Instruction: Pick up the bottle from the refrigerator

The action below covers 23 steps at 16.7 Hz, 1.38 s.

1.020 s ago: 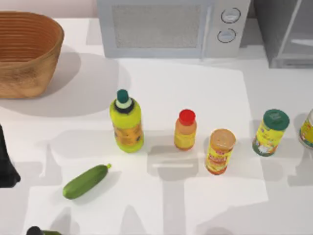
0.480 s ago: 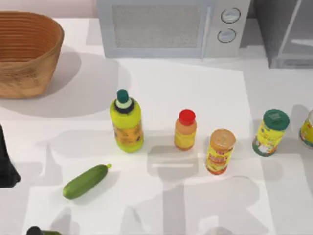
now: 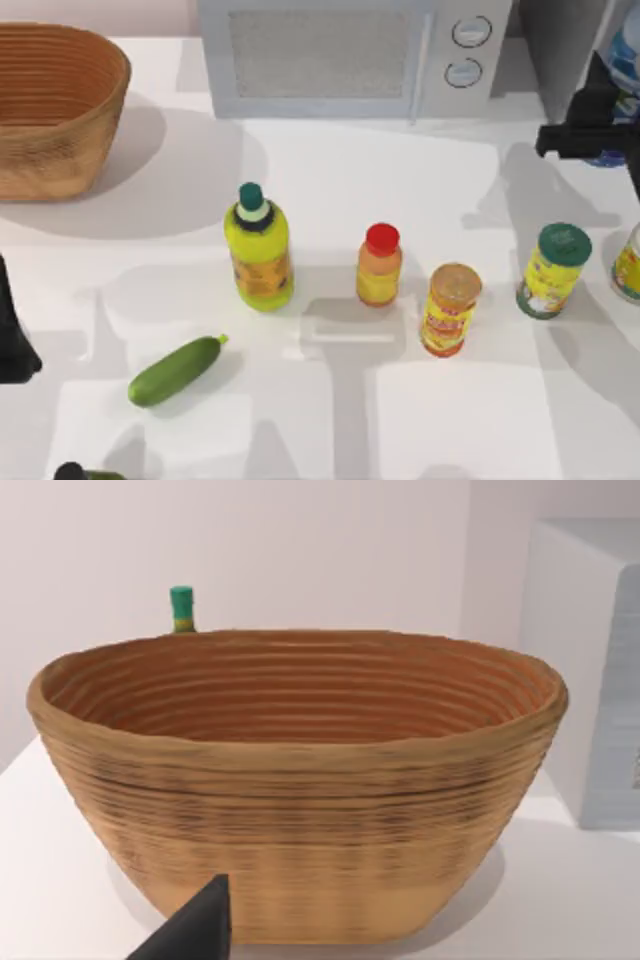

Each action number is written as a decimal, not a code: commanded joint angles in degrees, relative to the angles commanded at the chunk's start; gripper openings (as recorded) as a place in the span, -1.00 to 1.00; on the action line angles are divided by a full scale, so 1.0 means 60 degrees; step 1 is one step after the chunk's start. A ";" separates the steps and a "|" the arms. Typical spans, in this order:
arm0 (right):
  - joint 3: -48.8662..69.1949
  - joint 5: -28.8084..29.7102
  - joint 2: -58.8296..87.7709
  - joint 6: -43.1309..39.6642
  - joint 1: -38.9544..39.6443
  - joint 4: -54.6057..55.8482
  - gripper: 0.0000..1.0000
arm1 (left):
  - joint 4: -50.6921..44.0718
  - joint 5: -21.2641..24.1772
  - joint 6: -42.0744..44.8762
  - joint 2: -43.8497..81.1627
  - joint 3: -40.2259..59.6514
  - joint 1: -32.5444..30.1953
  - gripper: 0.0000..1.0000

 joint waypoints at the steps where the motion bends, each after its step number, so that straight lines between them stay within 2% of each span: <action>1: 0.0328 0.0264 0.0937 0.0002 0.0256 0.0551 -1.00 | 0.0000 0.0000 0.0000 0.0000 0.0000 0.0000 1.00; 5: 0.1433 0.1147 0.4111 0.0017 0.1111 0.2406 -1.00 | 0.0000 0.0000 0.0000 0.0000 0.0000 0.0000 1.00; 9: 0.2108 0.1676 0.5930 0.0035 0.1629 0.3532 -1.00 | 0.0000 0.0000 0.0000 0.0000 0.0000 0.0000 1.00; 18: 0.2288 0.1714 0.6308 0.0064 0.1629 0.3724 -1.00 | 0.0000 0.0000 0.0000 0.0000 0.0000 0.0000 1.00; 23: 0.3345 0.1421 0.7231 0.0077 0.1204 0.3850 -1.00 | 0.0000 0.0000 0.0000 0.0000 0.0000 0.0000 1.00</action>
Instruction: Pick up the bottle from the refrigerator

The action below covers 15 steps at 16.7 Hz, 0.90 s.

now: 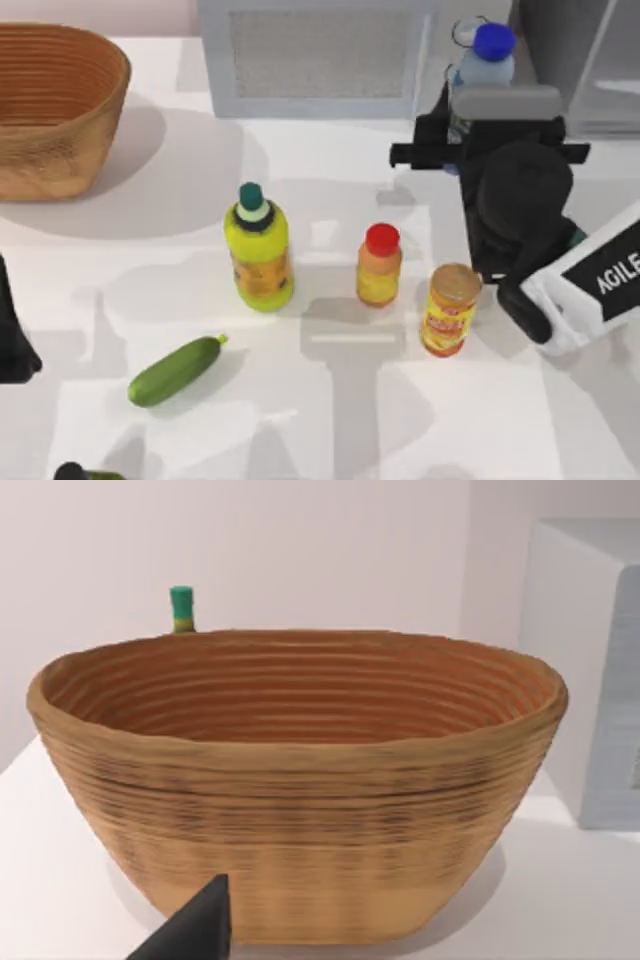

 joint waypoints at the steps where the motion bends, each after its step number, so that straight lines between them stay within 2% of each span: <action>1: 0.0254 -0.0079 0.0239 -0.0009 -0.0099 0.0021 -1.00 | 0.0000 0.0000 0.0000 0.0000 0.0000 0.0000 1.00; 10: 0.0934 -0.0385 0.1178 -0.0071 -0.0247 0.0041 -1.00 | 0.0000 0.0000 0.0000 0.0000 0.0000 0.0000 1.00; 15: 0.0934 -0.0385 0.1178 -0.0071 -0.0247 0.0041 -0.25 | 0.0000 0.0000 0.0000 0.0000 0.0000 0.0000 1.00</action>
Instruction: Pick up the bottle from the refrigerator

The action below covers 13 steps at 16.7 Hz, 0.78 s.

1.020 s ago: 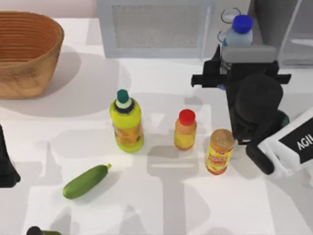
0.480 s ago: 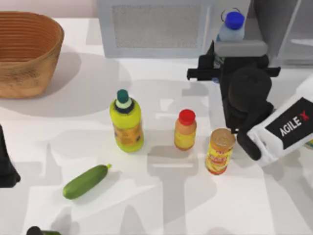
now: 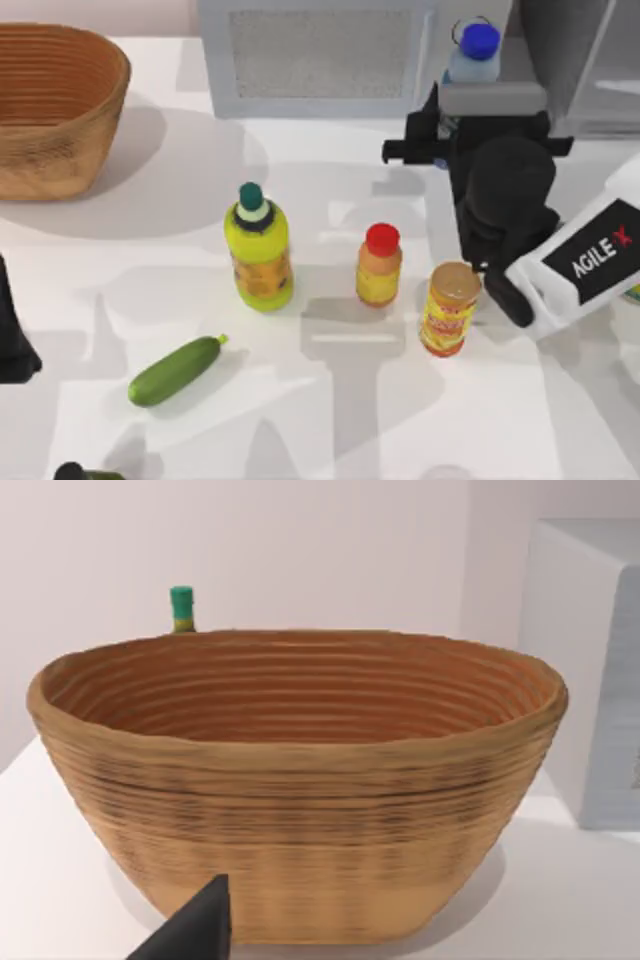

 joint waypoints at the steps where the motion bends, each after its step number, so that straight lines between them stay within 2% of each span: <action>1: 0.0000 0.0000 0.0000 0.0000 0.0000 0.0000 -0.10 | 0.0000 0.0000 0.0000 0.0000 0.0000 0.0000 1.00; 8: 0.0000 0.0000 0.0000 0.0000 0.0000 0.0000 0.96 | 0.0000 0.0000 0.0000 0.0000 0.0000 0.0000 1.00; 13: 0.0000 0.0000 0.0000 0.0000 0.0000 0.0000 1.00 | 0.0000 0.0000 0.0000 0.0000 0.0000 0.0000 1.00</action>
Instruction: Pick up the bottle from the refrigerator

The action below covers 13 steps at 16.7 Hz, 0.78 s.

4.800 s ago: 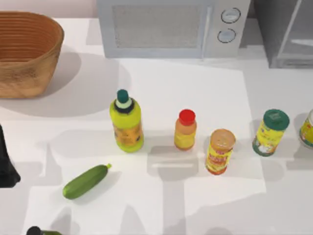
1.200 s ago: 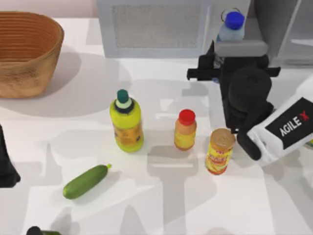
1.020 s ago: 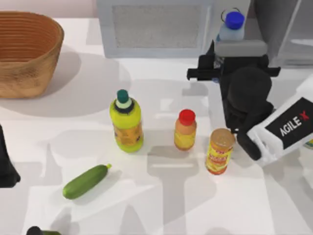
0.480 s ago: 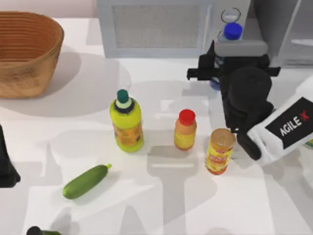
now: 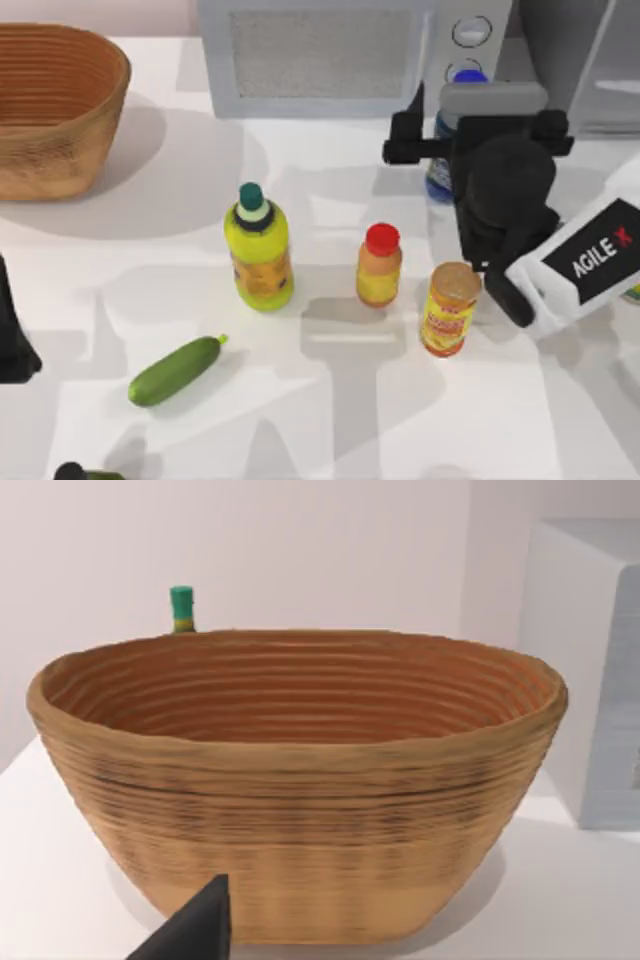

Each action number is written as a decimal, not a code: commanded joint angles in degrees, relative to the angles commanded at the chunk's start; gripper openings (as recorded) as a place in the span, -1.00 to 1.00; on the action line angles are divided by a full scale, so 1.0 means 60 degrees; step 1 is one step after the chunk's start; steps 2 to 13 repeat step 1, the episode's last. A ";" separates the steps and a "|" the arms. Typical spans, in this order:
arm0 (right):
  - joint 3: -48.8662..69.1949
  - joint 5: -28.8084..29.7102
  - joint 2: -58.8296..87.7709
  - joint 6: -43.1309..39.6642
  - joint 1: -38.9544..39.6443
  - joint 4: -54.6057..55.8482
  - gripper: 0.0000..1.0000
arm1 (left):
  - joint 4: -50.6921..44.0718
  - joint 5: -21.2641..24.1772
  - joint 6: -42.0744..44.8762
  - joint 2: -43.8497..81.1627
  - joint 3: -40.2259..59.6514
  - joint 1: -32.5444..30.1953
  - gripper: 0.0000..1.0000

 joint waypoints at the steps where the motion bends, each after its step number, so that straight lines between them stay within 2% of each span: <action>1: 0.0000 0.0000 0.0000 0.0000 0.0000 0.0000 1.00 | 0.0000 0.0000 0.0000 0.0000 0.0000 0.0000 1.00; 13: 0.0000 0.0000 0.0000 0.0000 0.0000 0.0000 1.00 | 0.0000 0.0000 0.0000 0.0000 0.0000 0.0000 1.00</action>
